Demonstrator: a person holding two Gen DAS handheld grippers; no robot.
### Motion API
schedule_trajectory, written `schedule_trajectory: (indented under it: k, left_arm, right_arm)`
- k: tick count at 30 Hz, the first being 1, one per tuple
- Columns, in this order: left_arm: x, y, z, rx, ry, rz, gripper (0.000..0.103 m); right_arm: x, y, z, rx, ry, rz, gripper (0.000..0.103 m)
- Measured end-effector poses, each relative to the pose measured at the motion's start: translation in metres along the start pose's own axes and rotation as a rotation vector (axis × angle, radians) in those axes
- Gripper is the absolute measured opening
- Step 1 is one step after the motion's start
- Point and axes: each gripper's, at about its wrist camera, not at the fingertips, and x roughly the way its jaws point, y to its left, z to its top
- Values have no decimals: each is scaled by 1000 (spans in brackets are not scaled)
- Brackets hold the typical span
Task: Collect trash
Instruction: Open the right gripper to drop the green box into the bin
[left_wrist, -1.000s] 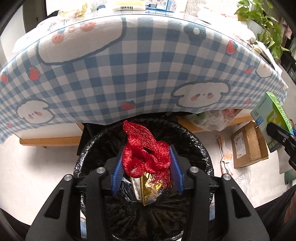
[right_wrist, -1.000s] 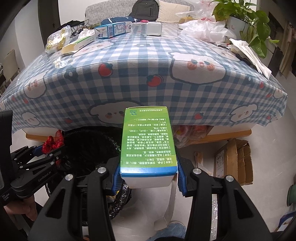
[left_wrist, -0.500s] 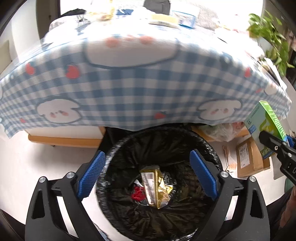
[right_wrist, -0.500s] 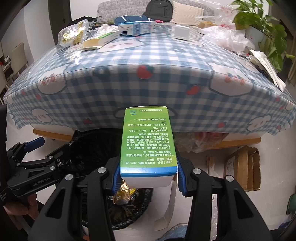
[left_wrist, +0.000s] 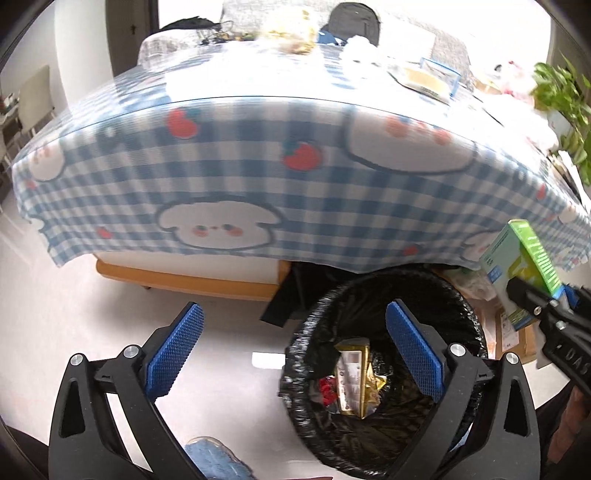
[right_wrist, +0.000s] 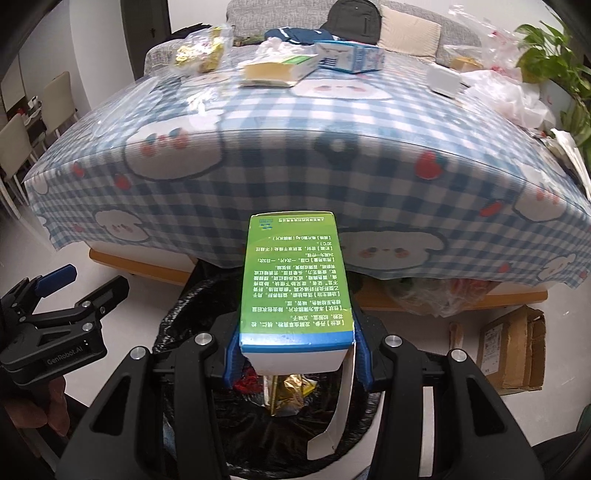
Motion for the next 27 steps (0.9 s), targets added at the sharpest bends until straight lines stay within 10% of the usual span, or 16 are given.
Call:
schedule_trajectory:
  k: [20,27]
  left_arm:
    - [1,50,-7,-26,20,31,97]
    - [-1,52,-5,-31,22,17,97]
  right_arm:
    - [44,52,-8,-40,50,18,47]
    - [41,50,-10,-34,37,9,65]
